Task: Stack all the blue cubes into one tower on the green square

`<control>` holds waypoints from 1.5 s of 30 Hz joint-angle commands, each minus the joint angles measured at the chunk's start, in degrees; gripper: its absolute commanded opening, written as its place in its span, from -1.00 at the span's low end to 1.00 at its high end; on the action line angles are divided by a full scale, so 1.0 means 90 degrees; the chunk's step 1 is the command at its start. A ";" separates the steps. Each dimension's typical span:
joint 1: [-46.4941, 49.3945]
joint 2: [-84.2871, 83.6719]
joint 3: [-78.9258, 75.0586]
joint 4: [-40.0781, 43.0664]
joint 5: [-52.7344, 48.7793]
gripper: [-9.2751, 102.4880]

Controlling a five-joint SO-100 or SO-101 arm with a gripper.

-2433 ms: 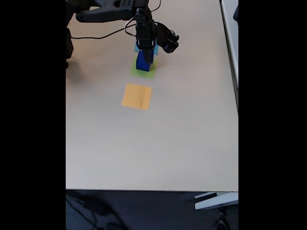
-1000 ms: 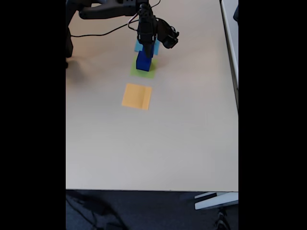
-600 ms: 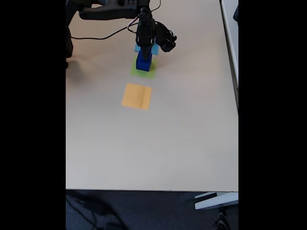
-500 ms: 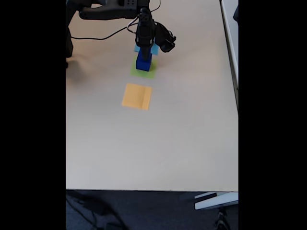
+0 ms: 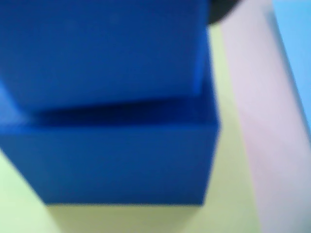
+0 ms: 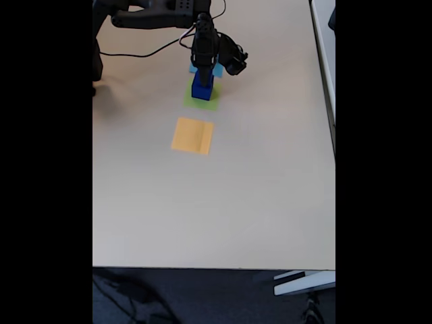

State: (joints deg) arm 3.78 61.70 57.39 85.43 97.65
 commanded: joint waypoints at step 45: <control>0.0010 0.0322 -0.0107 -0.0205 -0.0176 -0.20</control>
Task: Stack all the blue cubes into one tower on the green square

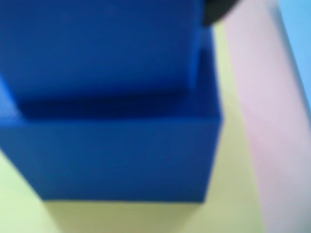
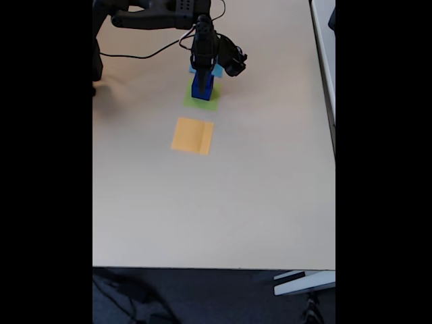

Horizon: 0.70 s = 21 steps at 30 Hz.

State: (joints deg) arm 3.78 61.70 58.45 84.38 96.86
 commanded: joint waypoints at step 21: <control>-0.0332 0.0195 -0.2451 0.0283 -0.0693 0.09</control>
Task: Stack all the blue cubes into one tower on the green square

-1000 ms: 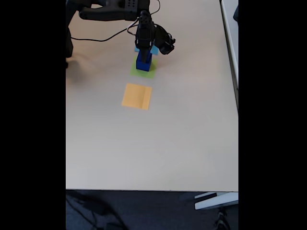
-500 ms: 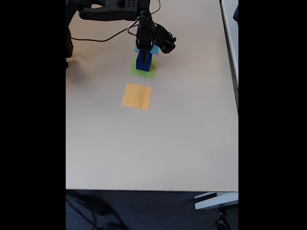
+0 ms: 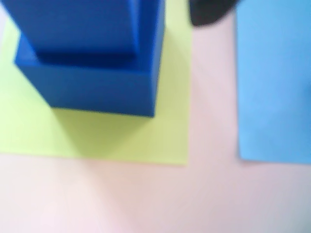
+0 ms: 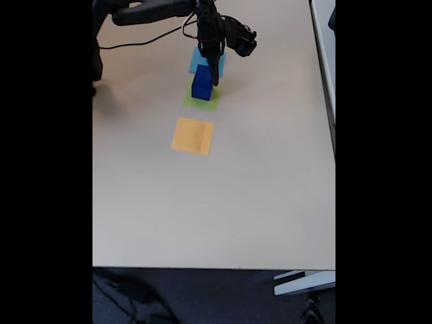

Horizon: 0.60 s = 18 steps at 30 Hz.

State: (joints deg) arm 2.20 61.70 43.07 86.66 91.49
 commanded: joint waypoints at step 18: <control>-0.1094 -0.0684 -0.2549 -0.0234 0.1260 0.12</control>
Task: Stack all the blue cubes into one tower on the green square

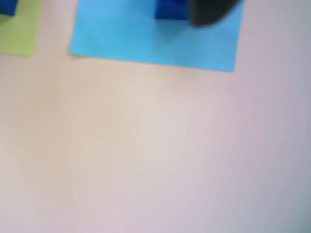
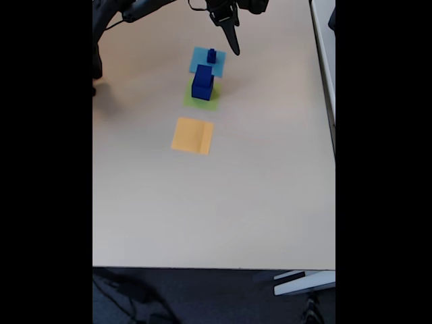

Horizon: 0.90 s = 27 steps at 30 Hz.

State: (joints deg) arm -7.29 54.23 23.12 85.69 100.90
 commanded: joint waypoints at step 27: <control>-0.1250 -0.1240 -0.1152 -0.1035 -0.0127 0.16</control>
State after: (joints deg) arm -17.84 42.36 16.00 77.70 96.77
